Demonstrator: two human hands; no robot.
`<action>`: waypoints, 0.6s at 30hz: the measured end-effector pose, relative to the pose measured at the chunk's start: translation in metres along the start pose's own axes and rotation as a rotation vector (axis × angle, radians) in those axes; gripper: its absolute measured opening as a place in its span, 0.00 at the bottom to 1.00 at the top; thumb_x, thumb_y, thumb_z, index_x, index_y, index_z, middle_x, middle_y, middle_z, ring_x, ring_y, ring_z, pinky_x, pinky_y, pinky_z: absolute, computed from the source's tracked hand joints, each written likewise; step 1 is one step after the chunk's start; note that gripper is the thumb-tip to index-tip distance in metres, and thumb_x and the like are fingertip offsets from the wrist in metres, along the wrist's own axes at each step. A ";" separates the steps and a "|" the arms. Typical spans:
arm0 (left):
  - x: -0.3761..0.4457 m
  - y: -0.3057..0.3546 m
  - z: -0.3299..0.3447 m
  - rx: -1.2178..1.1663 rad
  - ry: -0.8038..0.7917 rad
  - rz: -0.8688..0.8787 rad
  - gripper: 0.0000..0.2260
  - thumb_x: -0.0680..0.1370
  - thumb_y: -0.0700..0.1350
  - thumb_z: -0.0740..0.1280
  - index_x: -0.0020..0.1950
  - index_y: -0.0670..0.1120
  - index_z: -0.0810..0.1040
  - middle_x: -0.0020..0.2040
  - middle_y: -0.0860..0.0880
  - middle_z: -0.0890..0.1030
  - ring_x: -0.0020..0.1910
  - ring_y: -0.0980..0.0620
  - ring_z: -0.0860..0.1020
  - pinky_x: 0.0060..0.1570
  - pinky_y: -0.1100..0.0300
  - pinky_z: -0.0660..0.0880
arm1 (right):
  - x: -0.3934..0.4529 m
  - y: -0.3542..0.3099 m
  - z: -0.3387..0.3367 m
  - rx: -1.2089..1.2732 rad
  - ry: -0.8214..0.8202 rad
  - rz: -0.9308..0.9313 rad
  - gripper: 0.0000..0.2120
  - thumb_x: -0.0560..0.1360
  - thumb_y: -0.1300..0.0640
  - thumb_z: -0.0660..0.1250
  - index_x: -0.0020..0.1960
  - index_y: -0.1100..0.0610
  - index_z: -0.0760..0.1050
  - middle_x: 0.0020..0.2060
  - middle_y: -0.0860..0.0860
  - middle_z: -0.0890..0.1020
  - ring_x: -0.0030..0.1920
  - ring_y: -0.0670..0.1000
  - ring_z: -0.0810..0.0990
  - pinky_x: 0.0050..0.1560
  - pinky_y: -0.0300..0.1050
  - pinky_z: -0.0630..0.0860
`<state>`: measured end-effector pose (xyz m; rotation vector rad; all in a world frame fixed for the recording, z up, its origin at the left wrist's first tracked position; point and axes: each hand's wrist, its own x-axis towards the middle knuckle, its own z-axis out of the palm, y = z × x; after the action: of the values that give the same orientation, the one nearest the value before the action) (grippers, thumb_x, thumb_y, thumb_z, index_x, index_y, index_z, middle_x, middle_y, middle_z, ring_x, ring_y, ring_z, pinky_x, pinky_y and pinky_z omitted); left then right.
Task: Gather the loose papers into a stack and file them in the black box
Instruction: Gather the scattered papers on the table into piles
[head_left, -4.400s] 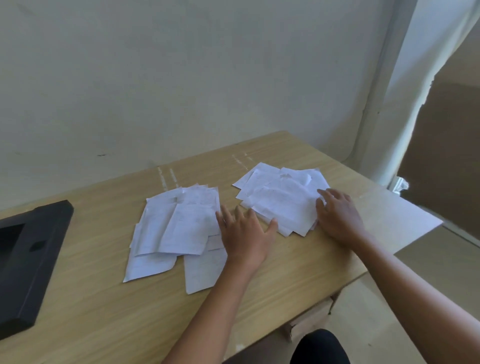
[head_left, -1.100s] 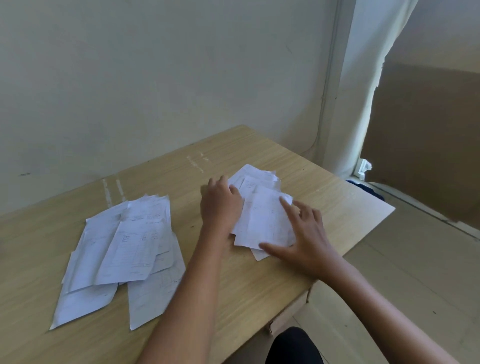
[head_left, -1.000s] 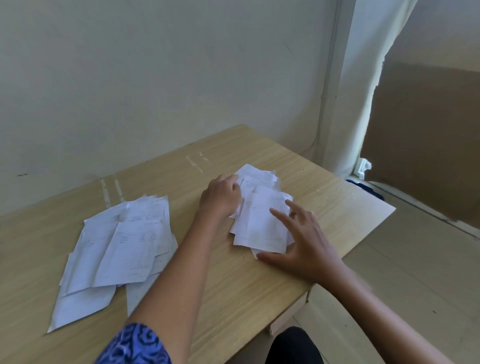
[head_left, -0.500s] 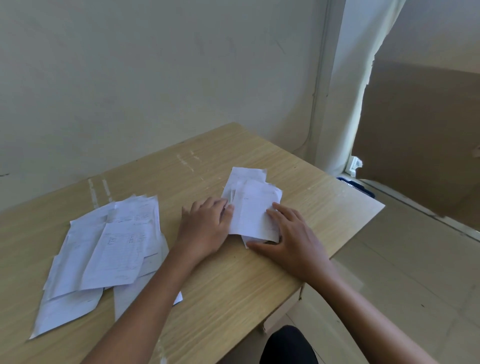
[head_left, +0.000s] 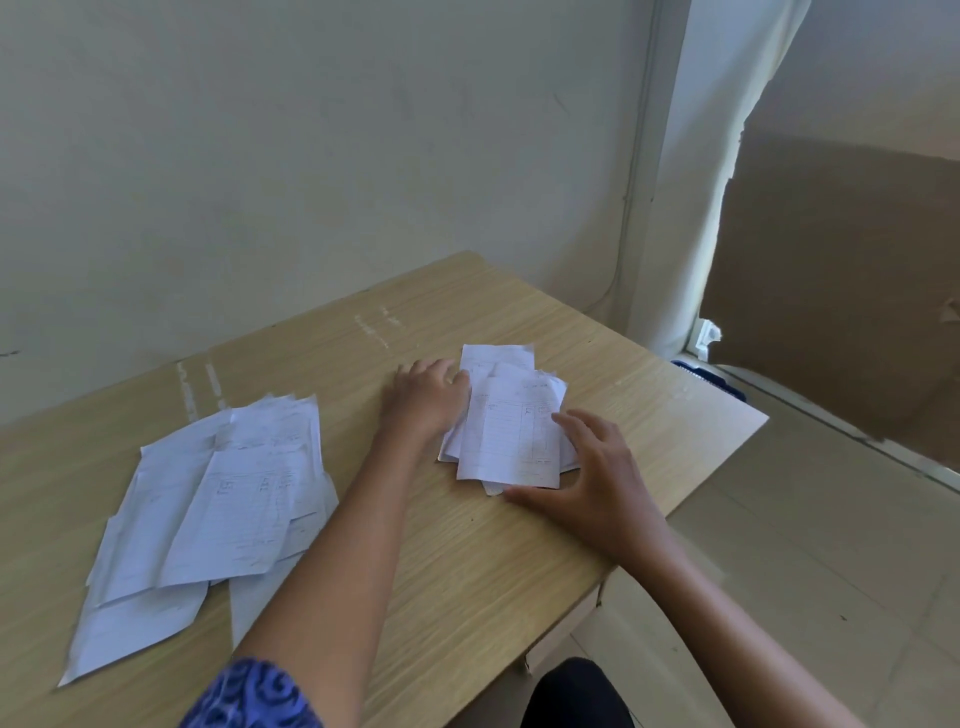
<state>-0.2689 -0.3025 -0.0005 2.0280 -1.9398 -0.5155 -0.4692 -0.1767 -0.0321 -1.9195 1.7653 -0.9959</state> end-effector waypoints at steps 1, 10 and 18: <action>0.007 -0.001 0.000 0.042 -0.033 0.002 0.25 0.82 0.58 0.51 0.78 0.55 0.67 0.80 0.54 0.64 0.80 0.45 0.57 0.77 0.44 0.53 | 0.000 0.001 -0.001 -0.011 -0.003 0.001 0.52 0.58 0.25 0.73 0.74 0.51 0.68 0.70 0.44 0.70 0.71 0.42 0.63 0.69 0.42 0.67; -0.033 -0.018 -0.012 0.053 0.141 -0.056 0.26 0.80 0.60 0.55 0.75 0.50 0.70 0.75 0.47 0.72 0.73 0.42 0.67 0.67 0.43 0.68 | 0.006 -0.003 0.000 -0.053 -0.013 0.006 0.47 0.65 0.24 0.65 0.74 0.52 0.69 0.69 0.41 0.73 0.71 0.40 0.61 0.65 0.37 0.61; -0.083 0.027 0.017 0.139 0.151 -0.189 0.28 0.78 0.66 0.59 0.67 0.47 0.76 0.67 0.42 0.71 0.66 0.37 0.66 0.61 0.46 0.69 | 0.010 -0.002 0.010 -0.208 0.001 0.065 0.27 0.80 0.39 0.60 0.71 0.55 0.70 0.71 0.48 0.69 0.74 0.47 0.57 0.67 0.43 0.66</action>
<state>-0.3028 -0.2208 0.0014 2.2796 -1.7514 -0.2650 -0.4615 -0.1884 -0.0347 -1.9678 1.9866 -0.8187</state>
